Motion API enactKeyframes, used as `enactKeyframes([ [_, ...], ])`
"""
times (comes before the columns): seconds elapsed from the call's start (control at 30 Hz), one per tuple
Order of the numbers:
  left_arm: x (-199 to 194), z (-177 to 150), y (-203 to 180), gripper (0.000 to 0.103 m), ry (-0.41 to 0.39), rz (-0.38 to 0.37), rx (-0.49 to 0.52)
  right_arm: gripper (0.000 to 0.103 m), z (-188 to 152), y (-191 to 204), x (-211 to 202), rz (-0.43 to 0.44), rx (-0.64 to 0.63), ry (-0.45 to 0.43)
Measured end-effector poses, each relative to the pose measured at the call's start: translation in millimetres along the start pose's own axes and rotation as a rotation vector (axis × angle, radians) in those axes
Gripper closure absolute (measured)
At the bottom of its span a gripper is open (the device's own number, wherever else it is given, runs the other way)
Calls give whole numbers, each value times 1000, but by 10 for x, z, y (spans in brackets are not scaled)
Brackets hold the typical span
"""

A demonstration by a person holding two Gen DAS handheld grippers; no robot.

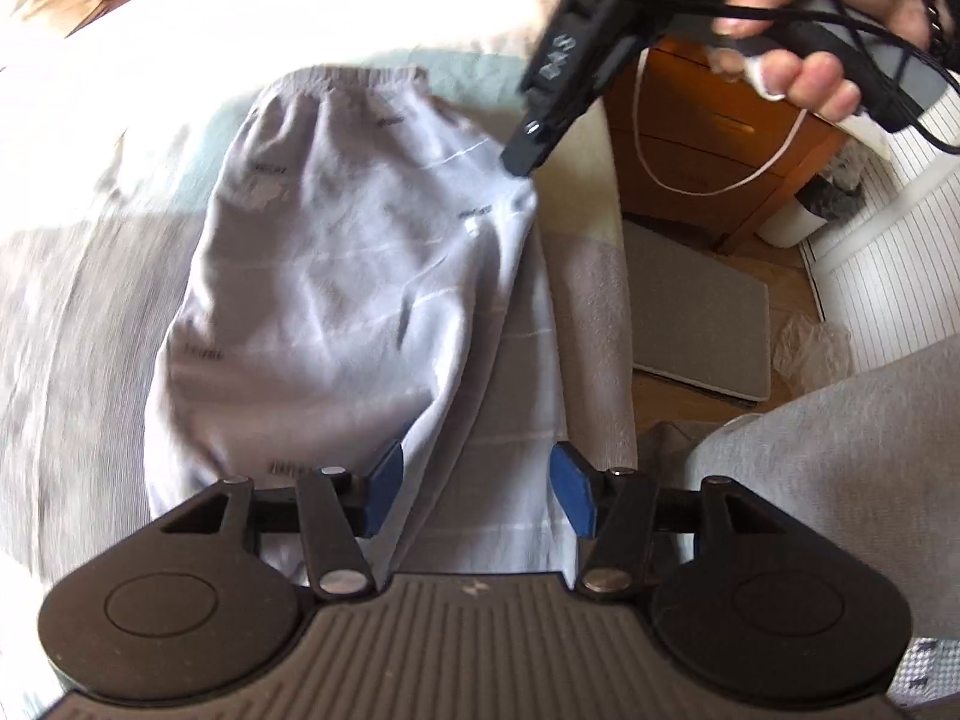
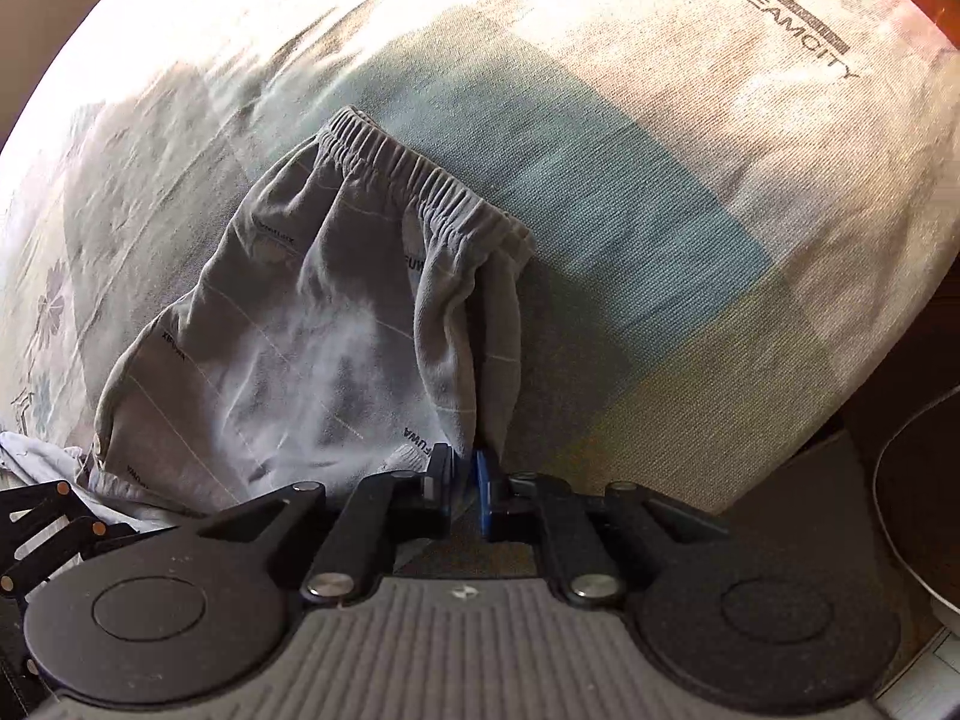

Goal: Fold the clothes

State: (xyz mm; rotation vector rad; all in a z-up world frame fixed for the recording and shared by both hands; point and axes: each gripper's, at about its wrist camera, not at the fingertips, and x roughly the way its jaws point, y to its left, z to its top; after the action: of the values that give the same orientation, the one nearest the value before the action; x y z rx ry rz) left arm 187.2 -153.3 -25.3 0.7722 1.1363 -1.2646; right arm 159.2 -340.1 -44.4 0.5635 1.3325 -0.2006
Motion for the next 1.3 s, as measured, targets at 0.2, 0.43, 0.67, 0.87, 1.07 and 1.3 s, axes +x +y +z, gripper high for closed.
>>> enactKeyframes([
  [0.2,-163,-549,499,41,80,26,-414,92,169,136,-250,-36,-165,-69],
  [0.43,-168,-1105,864,40,79,39,-780,92,54,756,-154,201,-548,3],
  [0.67,-219,-1362,997,39,50,68,-798,82,-628,1527,149,250,-1063,173],
  [0.87,-333,-1437,1135,37,4,126,-717,82,-670,1841,236,226,-1122,125],
  [1.07,-380,-1475,1111,34,-52,103,-683,81,-531,1900,321,135,-1040,51],
  [1.3,-403,-1689,963,34,-64,52,-649,81,-593,1992,338,39,-946,-22],
])
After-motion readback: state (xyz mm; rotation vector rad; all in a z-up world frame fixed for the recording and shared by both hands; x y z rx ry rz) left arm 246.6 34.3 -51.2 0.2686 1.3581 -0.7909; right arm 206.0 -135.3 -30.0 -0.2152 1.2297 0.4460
